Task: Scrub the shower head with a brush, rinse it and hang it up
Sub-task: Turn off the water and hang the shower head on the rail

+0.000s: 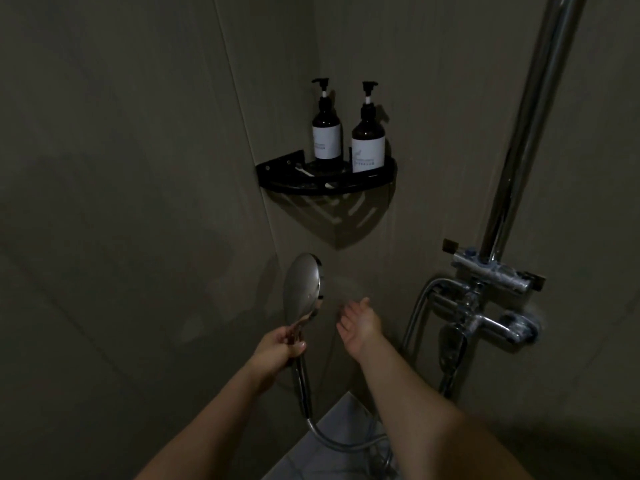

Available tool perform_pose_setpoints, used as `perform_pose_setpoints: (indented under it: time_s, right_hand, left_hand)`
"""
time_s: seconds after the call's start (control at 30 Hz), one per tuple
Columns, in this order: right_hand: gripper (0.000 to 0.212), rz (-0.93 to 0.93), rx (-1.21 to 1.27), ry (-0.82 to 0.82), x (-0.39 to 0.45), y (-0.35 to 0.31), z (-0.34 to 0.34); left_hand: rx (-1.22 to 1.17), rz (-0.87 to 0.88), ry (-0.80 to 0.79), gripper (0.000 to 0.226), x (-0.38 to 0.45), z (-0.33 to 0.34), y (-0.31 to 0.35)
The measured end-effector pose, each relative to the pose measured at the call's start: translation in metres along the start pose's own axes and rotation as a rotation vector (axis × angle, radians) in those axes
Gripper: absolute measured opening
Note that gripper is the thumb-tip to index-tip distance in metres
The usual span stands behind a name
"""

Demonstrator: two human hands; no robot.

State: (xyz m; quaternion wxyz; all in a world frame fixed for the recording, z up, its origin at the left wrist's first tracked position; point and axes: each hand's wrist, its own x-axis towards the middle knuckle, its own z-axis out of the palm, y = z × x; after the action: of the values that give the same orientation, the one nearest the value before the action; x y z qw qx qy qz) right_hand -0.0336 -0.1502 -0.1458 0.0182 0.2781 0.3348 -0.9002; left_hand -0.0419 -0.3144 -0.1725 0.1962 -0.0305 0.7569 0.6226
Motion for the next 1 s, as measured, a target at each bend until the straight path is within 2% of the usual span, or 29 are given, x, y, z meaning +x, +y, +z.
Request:
perform_pose_setpoints:
  time_s: [0.47,0.63,1.0]
  right_hand:
    - [0.046,-0.066,-0.052,0.007,0.007,-0.006,0.009]
    - [0.050,-0.079,-0.037,-0.061,0.003,-0.019,0.009]
    - [0.049,-0.101,-0.093,-0.046,0.003,-0.032,-0.003]
  left_hand:
    - [0.002,-0.003,0.008,0.020,0.001,-0.009,-0.002]
    - [-0.020,-0.001,0.005,0.024,0.001,-0.005,-0.001]
    - [-0.002,-0.016,0.000,0.022,0.002,0.001,0.000]
